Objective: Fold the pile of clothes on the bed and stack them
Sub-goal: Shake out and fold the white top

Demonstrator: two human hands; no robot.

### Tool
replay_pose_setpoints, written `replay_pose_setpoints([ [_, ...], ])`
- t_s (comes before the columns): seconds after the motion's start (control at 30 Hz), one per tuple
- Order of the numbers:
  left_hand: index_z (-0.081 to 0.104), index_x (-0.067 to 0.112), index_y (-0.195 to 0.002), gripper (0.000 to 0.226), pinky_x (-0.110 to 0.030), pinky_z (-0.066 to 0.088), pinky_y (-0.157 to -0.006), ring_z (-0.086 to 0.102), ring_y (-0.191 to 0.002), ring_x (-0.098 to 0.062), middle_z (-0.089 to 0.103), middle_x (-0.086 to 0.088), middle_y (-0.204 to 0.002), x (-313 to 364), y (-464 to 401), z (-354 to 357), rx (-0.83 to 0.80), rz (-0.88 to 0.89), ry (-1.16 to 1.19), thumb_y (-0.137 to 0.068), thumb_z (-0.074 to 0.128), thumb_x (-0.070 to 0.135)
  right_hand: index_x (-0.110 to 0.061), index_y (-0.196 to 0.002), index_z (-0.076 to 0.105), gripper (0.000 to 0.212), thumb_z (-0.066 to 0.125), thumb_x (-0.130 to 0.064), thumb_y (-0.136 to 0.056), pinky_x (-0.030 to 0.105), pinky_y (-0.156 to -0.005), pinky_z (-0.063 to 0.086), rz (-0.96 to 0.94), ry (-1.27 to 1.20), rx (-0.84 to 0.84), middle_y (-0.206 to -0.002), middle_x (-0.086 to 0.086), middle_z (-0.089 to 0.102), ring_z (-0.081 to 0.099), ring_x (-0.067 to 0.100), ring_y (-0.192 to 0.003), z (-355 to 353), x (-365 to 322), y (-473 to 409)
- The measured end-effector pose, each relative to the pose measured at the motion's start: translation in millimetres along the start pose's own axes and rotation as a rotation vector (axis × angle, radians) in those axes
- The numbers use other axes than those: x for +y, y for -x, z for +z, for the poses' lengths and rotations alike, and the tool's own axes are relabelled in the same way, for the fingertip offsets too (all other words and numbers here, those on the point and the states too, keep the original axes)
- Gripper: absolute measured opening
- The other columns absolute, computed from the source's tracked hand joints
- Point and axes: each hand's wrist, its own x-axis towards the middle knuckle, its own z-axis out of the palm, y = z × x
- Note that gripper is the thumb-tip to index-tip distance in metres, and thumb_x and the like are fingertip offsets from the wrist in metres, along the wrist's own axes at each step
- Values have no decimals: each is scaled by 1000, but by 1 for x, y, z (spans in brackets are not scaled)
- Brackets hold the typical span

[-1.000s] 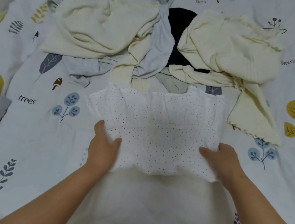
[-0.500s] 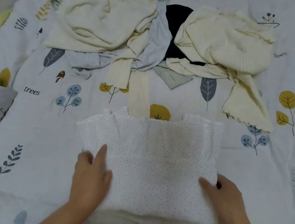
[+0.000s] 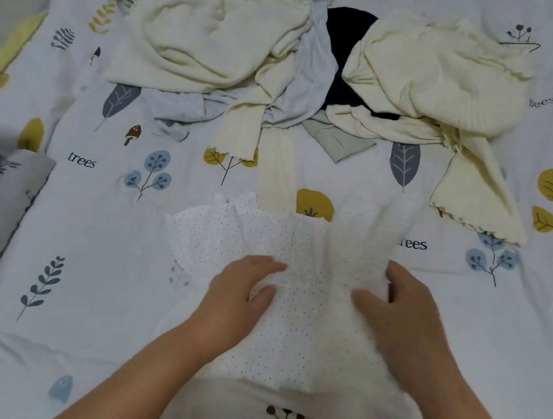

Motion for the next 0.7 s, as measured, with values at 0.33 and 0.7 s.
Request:
replay_pose_setpoints([
  [0.33,76,7,-77,36,-24,54,-62,70,-70,-19,72,-11,-75,-16,-2,-56,-145,-343,1041,-76,61,39,-29,-144,23,55,47,-27,-94,25,-97,40,-336,363,-329,-128,-5,50,51,14,-115,132,-37,45],
  [0.7,42,16,-136,77,-43,45,-100,56,-117,-22,57,-1,-128,-42,-20,-45,315,-396,423,-71,79,32,-26,-147,17,55,37,-22,-96,25,-111,17,-223,638,-69,-152,-2,16,11,14,-139,137,8,24],
])
